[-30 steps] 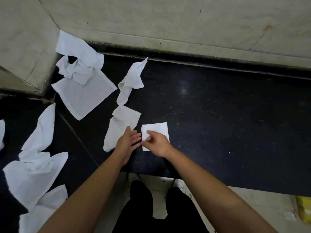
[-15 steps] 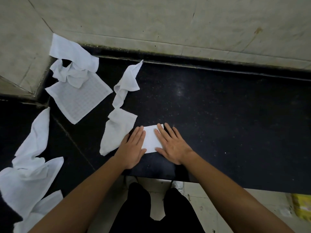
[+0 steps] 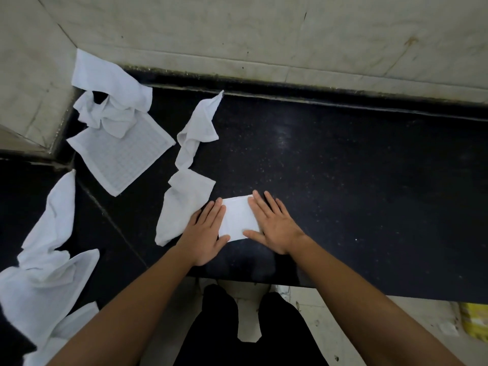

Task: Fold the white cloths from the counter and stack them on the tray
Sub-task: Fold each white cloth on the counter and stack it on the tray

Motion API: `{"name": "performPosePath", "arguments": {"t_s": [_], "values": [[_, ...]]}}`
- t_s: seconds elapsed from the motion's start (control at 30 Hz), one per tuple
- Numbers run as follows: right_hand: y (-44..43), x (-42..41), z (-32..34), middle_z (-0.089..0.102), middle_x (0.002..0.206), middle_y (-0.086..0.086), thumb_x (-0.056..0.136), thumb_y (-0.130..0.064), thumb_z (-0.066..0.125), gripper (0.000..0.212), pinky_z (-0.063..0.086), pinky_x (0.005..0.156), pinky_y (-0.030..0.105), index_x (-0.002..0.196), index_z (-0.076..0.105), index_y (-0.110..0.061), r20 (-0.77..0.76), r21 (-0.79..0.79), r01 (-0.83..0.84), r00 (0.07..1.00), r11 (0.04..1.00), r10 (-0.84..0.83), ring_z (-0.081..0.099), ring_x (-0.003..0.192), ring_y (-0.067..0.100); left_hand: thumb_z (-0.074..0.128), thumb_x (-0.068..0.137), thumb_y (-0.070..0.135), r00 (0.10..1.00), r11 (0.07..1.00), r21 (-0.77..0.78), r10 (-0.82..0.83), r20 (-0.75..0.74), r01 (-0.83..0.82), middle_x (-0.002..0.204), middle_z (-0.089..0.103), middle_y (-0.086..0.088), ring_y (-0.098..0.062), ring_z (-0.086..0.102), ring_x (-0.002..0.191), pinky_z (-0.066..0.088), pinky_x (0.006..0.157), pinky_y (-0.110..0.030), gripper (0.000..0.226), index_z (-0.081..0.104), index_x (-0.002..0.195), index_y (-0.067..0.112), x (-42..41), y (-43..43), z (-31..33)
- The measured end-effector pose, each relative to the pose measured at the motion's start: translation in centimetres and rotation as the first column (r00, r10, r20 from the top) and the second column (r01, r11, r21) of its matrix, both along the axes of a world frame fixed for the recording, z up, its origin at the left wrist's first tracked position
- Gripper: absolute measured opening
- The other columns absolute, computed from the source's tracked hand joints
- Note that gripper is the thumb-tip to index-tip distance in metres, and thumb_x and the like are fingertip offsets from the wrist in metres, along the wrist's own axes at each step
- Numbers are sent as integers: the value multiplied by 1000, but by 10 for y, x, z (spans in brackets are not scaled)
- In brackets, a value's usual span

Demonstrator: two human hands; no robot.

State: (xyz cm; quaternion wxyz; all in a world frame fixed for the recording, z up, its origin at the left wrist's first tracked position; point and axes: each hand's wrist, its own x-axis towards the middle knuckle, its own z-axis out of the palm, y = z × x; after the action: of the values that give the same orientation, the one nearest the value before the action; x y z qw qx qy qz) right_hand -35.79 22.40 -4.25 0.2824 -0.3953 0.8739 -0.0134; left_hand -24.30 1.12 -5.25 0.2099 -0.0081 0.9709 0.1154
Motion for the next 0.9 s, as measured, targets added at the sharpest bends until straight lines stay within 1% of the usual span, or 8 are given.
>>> {"name": "performPosePath", "arguments": {"t_s": [0.1, 0.2, 0.27, 0.37, 0.57, 0.67, 0.73, 0.9], "values": [[10, 9, 9, 33, 158, 8, 101, -52, 44, 70, 35, 114, 39, 156, 24, -15, 113, -213, 421, 907, 882, -406, 34, 142, 23, 33, 101, 51, 990, 986, 112, 129, -52, -122, 165, 11, -5, -22, 10, 152, 15, 122, -39, 70, 13, 157, 13, -7, 5, 10], [13, 12, 13, 65, 123, 1, 96, -37, 59, 44, 47, 88, 27, 136, 57, -18, 291, -139, 689, 715, 712, -635, 61, 114, 18, 41, 101, 40, 976, 976, 125, 189, -104, -176, 157, 31, -8, -23, 28, 144, 31, 116, -39, 61, 24, 154, 13, -21, 7, 17], [11, 17, 14, 70, 112, -3, 91, -44, 66, 39, 47, 83, 23, 122, 66, -21, 372, -25, 747, 624, 665, -687, 64, 106, 15, 44, 101, 34, 979, 983, 74, 174, -107, -167, 155, 34, -8, -23, 32, 141, 37, 111, -38, 59, 26, 153, 13, -36, 6, 24], [2, 26, 8, 68, 111, -7, 80, -60, 66, 36, 51, 76, 27, 100, 73, -31, 283, 36, 738, 639, 674, -715, 64, 98, 14, 46, 100, 28, 988, 999, 4, 49, -145, -49, 155, 34, -7, -24, 34, 139, 39, 107, -36, 58, 26, 153, 16, -61, 4, 32], [-7, 33, 15, 66, 106, -6, 83, -44, 70, 17, 48, 73, 25, 90, 65, -29, 305, -47, 796, 587, 604, -750, 63, 93, 12, 49, 99, 21, 977, 978, 1, -208, -55, 209, 162, 13, -10, -27, 14, 148, 31, 113, -43, 64, 20, 155, 26, -97, 10, 42], [-4, 32, 30, 64, 96, -9, 84, -41, 69, 15, 52, 76, 28, 89, 63, -28, 303, -171, 730, 678, 662, -669, 61, 87, 10, 53, 95, 14, 959, 961, 42, -275, 70, 272, 163, -17, -10, -30, -14, 150, 15, 119, -47, 78, 10, 156, 38, -106, 15, 50], [2, 31, 43, 60, 97, -8, 86, -42, 66, 16, 51, 76, 31, 94, 61, -28, 223, -234, 609, 792, 757, -568, 59, 86, 11, 55, 93, 10, 937, 942, 44, -337, 97, 334, 162, -23, -11, -29, -21, 149, 10, 120, -48, 76, 20, 153, 40, -108, 17, 56], [18, 17, 79, 59, 96, -10, 86, -36, 61, 11, 43, 69, 28, 95, 59, -29, 79, -263, 424, 905, 866, -419, 55, 82, 10, 56, 93, 17, 920, 922, 20, -384, -79, 387, 164, 10, -7, -26, -8, 151, 15, 118, -45, 26, 59, 115, 29, -113, 10, 72]]}}
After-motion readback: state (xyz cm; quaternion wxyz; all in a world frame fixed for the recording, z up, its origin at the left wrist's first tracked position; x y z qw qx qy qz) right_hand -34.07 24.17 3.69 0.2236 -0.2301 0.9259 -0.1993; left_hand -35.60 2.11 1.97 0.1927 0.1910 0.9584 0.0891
